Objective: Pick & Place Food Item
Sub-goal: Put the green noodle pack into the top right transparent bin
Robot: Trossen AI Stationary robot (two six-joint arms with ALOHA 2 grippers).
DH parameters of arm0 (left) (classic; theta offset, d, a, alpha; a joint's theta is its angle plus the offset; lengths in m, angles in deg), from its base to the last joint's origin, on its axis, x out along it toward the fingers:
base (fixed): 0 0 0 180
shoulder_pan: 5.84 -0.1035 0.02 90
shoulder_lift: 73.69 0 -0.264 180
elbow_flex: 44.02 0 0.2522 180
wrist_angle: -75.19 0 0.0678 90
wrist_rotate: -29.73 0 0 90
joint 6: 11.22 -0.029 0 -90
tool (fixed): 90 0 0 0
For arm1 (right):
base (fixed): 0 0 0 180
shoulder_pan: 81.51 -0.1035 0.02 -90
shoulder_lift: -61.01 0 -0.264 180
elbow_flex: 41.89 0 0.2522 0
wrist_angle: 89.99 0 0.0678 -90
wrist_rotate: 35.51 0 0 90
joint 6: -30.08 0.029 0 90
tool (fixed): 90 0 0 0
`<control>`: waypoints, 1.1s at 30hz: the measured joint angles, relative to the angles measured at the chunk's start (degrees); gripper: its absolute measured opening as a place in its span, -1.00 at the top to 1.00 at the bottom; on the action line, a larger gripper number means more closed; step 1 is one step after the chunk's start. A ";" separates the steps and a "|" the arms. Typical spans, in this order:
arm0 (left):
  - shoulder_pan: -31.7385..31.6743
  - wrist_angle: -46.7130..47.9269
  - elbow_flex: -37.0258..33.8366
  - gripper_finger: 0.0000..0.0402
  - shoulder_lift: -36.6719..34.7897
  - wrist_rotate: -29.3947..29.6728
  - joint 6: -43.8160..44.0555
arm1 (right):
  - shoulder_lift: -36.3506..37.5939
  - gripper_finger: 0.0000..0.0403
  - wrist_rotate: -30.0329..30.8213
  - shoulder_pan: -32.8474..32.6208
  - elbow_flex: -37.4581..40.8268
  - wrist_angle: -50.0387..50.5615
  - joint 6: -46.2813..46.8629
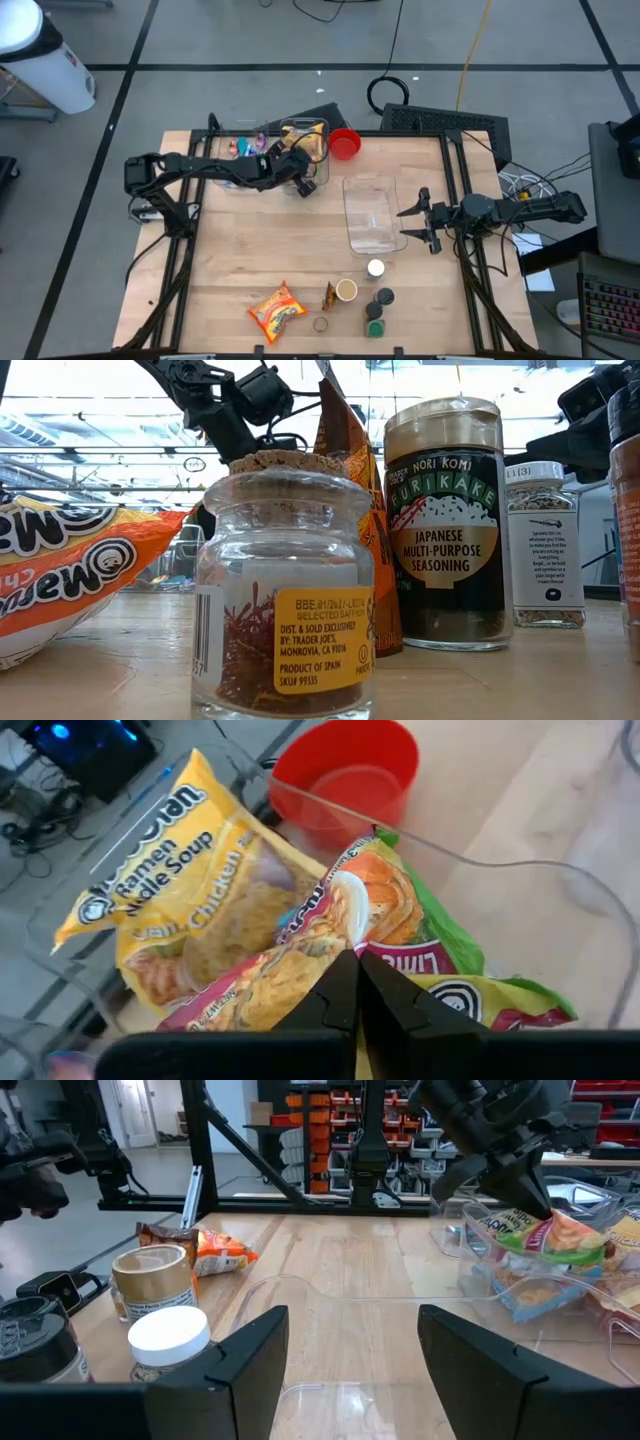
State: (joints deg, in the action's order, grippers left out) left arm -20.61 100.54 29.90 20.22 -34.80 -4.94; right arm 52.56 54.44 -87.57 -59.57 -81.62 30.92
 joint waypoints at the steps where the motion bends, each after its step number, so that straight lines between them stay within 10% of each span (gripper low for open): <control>1: 0.02 -0.01 0.00 0.93 0.00 0.00 0.33 | 0.00 -0.07 0.00 -0.01 0.00 0.00 0.00; 20: 0.35 -1.63 0.04 -0.16 -4.80 -0.04 -0.87 | 0.00 -0.08 0.00 0.00 0.00 0.00 0.00; 33: -3.21 0.00 0.07 0.12 -4.04 -15.87 6.93 | 0.00 -0.08 -0.01 -0.01 0.00 0.00 0.00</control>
State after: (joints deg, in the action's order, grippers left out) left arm -23.82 100.54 29.97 16.18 -50.67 1.99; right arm 52.56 54.43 -87.58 -59.57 -81.62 30.92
